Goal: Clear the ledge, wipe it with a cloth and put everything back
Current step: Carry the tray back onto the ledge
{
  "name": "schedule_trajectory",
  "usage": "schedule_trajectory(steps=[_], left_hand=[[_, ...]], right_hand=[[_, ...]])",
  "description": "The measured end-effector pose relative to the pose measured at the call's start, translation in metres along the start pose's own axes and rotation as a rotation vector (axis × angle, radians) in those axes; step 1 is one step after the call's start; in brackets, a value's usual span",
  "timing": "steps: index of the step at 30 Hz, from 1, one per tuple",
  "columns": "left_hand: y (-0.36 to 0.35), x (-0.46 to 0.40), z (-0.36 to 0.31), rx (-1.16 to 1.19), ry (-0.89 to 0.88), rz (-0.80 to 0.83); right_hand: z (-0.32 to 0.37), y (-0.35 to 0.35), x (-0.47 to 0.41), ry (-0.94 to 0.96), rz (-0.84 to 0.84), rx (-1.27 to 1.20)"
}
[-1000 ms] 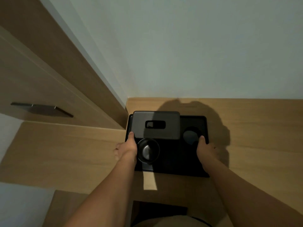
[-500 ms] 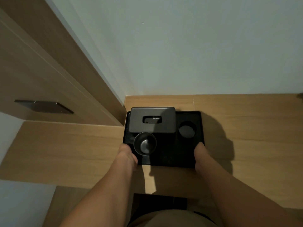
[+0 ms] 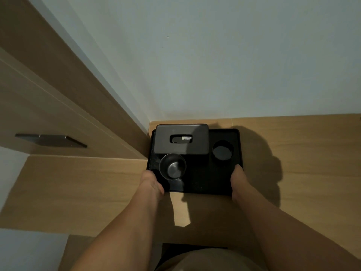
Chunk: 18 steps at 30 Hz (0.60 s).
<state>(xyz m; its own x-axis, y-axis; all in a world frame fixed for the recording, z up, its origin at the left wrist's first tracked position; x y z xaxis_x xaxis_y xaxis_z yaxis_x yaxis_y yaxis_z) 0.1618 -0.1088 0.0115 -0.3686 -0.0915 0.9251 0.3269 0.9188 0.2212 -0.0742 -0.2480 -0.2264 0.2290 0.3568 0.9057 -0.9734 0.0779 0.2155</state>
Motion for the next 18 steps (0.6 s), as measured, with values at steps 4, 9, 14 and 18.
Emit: schedule_trajectory(steps=[4, 9, 14, 18], left_hand=[[-0.009, -0.012, -0.012, 0.035, -0.007, 0.010], [-0.021, -0.035, -0.030, -0.019, -0.105, 0.001], [-0.029, -0.052, -0.040, 0.010, -0.108, -0.041], [-0.035, -0.037, -0.038, 0.035, -0.123, -0.048]], right_hand=[[0.038, 0.000, 0.101, 0.007, -0.026, -0.083], [0.067, -0.007, 0.143, 0.051, -0.071, -0.025], [0.077, -0.012, 0.140, 0.039, -0.094, -0.027], [0.079, -0.011, 0.138, 0.028, -0.119, -0.038]])
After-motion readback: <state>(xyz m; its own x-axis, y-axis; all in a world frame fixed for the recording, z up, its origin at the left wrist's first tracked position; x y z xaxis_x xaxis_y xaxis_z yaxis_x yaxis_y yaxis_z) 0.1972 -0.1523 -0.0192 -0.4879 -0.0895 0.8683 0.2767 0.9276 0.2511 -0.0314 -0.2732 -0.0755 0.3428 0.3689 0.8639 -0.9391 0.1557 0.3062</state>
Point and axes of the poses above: each hand's wrist, its own x-axis away from the middle knuckle, its own y-axis out of the back of the hand, z = x × y, the point moved 2 cm from there along -x, towards the middle knuckle, and after that the axes turned 5 degrees about -x, right-handed, at the moved point
